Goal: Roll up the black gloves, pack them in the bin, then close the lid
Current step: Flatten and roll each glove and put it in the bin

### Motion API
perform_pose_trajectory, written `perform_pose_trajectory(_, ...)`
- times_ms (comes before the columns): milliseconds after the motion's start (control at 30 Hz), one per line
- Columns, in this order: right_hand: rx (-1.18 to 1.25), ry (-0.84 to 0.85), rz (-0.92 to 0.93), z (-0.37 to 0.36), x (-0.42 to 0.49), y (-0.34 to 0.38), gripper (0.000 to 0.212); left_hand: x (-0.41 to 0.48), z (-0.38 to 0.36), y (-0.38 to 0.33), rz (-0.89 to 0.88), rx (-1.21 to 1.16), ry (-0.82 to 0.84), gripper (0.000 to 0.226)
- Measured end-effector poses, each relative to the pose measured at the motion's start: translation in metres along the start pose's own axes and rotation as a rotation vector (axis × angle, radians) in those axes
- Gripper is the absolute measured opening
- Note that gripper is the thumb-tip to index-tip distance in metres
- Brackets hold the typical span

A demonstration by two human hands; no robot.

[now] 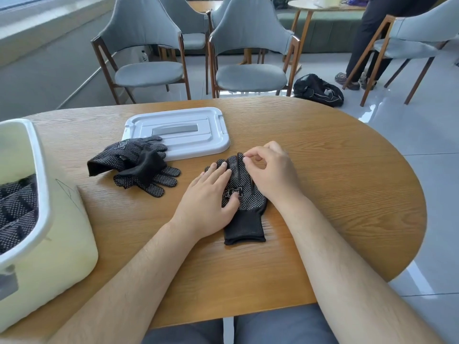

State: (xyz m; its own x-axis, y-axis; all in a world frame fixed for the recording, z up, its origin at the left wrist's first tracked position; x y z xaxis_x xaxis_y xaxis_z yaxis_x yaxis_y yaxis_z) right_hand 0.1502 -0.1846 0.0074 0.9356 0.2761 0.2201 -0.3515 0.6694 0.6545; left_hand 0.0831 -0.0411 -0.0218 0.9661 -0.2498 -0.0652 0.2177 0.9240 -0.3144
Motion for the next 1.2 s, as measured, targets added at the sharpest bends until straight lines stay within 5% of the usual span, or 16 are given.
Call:
perform_pose_trajectory(267, -0.031, 0.109, -0.131, -0.008, 0.001, -0.014, 0.021, -0.016, 0.022, -0.02, -0.18, -0.024, -0.206, 0.049)
perform_pose_trajectory(567, 0.041, 0.211, -0.111, 0.007, -0.026, -0.031, 0.005, -0.012, -0.006, -0.021, -0.202, 0.081, 0.074, 0.064)
perform_pose_trajectory(867, -0.026, 0.216, -0.022, 0.007, -0.036, -0.021, 0.001, -0.012, -0.003, -0.022, -0.256, 0.082, 0.101, 0.06)
perform_pose_trajectory(967, -0.078, 0.179, -0.011, 0.005, -0.034, -0.022, 0.006, -0.028, 0.003, -0.038, -0.329, 0.061, 0.025, 0.057)
perform_pose_trajectory(1200, -0.064, 0.215, -0.084, -0.006, 0.002, -0.017, 0.035, -0.049, -0.023, -0.061, -0.482, 0.103, 0.176, 0.05)
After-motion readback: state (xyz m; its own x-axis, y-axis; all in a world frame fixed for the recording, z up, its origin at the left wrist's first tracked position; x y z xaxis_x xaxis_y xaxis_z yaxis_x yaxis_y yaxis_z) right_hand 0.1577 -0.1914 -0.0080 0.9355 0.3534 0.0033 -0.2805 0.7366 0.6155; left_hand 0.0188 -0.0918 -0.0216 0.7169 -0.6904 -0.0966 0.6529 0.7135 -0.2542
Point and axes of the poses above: each hand's wrist, its own x-axis towards the middle knuckle, its own z-axis out of the back of the hand, y = z × x, the point moved 10 cm from there along x, towards the middle knuckle, and after that the axes turned 15 degrees about y, right-handed, at the moved point
